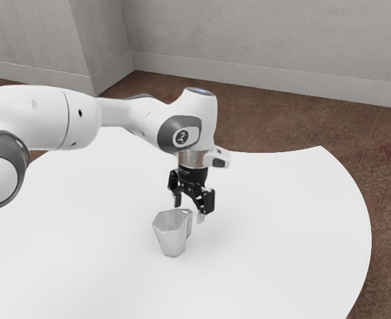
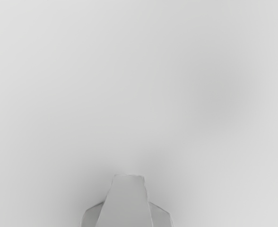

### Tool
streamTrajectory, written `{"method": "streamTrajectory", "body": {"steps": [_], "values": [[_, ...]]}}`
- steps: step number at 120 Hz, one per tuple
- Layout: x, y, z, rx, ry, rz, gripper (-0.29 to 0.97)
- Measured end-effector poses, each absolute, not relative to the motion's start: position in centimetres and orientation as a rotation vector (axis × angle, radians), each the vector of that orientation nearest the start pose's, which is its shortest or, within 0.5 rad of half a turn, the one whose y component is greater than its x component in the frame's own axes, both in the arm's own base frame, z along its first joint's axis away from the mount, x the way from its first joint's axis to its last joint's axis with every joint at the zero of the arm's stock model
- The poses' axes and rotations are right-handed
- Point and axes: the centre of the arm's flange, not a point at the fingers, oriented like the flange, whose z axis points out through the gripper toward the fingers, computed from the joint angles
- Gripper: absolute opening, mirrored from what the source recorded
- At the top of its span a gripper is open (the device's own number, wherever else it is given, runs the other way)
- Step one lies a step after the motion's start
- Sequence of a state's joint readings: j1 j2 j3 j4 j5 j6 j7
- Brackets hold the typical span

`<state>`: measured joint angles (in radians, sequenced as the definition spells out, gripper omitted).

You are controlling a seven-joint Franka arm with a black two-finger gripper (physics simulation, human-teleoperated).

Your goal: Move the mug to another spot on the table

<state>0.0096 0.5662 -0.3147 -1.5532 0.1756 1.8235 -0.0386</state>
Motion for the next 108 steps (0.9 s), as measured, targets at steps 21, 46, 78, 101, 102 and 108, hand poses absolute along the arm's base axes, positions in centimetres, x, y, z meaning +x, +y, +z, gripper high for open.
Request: {"method": "streamTrajectory", "body": {"steps": [21, 46, 78, 101, 102, 108], "values": [[64.7, -16.1, 30.4, -3.011, 0.492, 0.381, 0.68], [64.6, -16.1, 29.6, -2.999, 0.501, 0.383, 0.68], [64.6, -16.0, 29.6, -2.991, 0.538, 0.39, 0.66], [64.6, -15.8, 29.7, -2.988, 0.565, 0.394, 0.64], [64.6, -15.8, 29.7, -2.988, 0.566, 0.394, 0.64], [64.6, -15.6, 29.6, -2.987, 0.568, 0.395, 0.64]]}}
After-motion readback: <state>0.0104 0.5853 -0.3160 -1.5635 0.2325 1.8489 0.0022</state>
